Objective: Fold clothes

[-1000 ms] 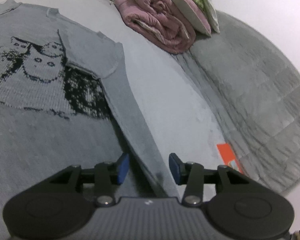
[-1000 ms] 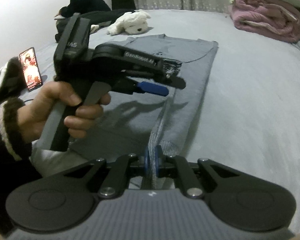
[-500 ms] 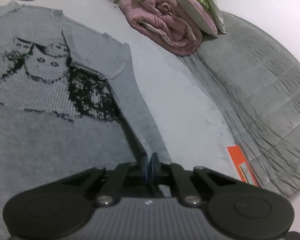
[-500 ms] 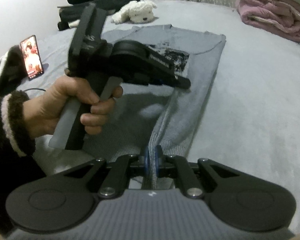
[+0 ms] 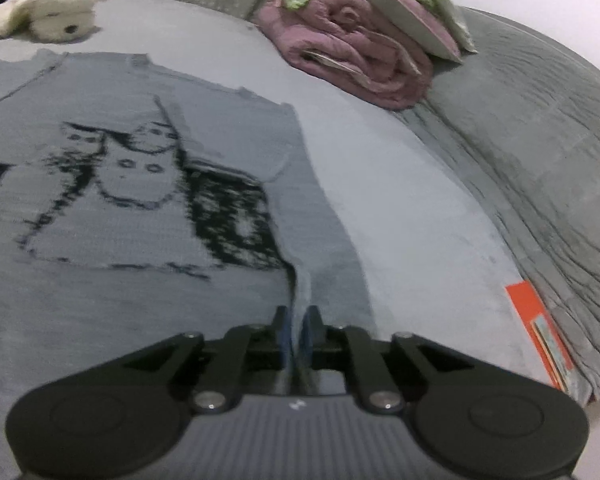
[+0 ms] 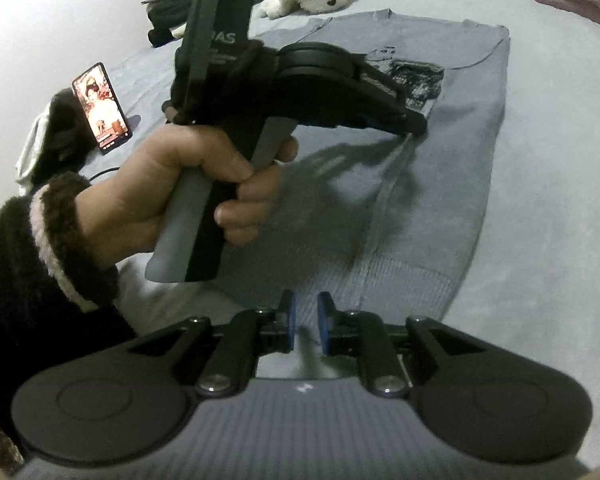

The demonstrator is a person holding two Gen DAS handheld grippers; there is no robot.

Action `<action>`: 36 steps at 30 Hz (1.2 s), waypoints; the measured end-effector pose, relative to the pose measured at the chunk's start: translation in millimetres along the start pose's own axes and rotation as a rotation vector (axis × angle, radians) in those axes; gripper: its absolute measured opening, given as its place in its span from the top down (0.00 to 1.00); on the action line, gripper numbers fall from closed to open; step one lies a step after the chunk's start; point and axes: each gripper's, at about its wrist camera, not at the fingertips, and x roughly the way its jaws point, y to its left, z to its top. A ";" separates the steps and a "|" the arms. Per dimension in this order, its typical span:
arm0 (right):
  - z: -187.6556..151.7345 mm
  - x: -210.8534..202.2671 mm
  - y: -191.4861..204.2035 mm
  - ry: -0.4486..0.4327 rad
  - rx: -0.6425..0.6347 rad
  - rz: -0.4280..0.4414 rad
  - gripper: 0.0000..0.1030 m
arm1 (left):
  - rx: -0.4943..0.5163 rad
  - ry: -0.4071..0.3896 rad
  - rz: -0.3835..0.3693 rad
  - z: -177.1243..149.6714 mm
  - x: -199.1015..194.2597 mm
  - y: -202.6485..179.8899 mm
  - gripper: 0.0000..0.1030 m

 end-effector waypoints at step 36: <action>140.5 52.3 -175.9 -0.304 0.321 -0.143 0.55 | -0.072 -0.198 0.223 126.7 86.6 91.3 0.60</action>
